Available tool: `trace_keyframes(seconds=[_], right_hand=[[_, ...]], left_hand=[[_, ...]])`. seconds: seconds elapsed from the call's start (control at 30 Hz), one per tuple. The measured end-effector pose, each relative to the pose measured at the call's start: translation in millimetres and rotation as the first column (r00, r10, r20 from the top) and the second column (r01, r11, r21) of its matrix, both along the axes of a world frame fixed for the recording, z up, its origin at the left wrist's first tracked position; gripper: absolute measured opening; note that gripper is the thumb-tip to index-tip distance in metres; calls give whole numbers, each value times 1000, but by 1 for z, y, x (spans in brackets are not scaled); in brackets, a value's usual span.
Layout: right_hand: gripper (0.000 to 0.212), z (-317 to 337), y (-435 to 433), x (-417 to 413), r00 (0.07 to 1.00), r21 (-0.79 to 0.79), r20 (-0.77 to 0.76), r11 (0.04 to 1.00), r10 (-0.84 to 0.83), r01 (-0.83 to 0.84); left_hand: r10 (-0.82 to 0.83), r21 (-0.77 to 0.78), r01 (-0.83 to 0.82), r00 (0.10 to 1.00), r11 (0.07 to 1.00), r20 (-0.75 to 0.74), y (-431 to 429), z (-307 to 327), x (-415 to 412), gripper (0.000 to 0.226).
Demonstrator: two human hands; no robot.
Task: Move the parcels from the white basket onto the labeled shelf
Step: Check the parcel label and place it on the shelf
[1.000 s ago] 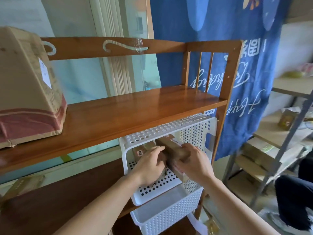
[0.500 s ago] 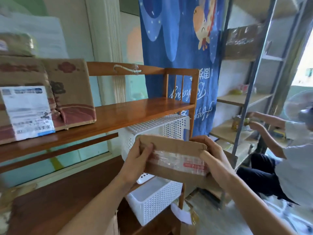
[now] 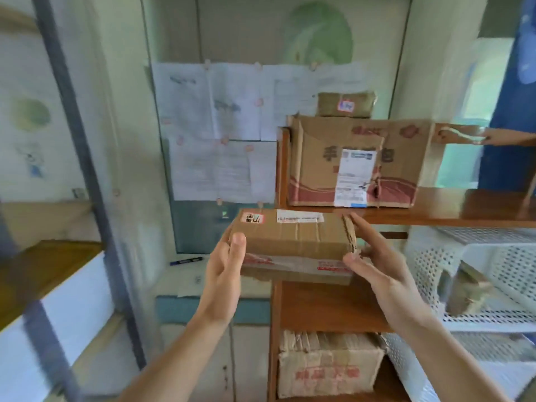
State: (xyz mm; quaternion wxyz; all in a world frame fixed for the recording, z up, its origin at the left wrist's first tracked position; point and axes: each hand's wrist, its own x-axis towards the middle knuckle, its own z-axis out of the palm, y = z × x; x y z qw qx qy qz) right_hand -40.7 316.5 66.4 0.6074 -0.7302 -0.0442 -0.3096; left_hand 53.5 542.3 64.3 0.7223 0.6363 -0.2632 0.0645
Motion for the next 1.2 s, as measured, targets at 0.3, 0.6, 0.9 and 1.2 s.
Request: trace_keyframes(seconds=[0.3, 0.6, 0.9, 1.2], right_hand=[[56, 5, 46, 40, 983, 146, 185, 989, -11, -17], [51, 4, 91, 82, 977, 151, 165, 976, 133, -158], [22, 10, 221, 134, 937, 178, 248, 939, 248, -296], [35, 9, 414, 181, 940, 146, 225, 946, 254, -291]], left_hand=[[224, -19, -224, 974, 974, 15, 37, 1, 9, 55], [353, -82, -348, 933, 934, 66, 86, -3, 17, 49], [473, -363, -438, 881, 823, 9, 216, 0, 40, 27], [604, -316, -575, 797, 754, -9, 408, 3, 92, 28]])
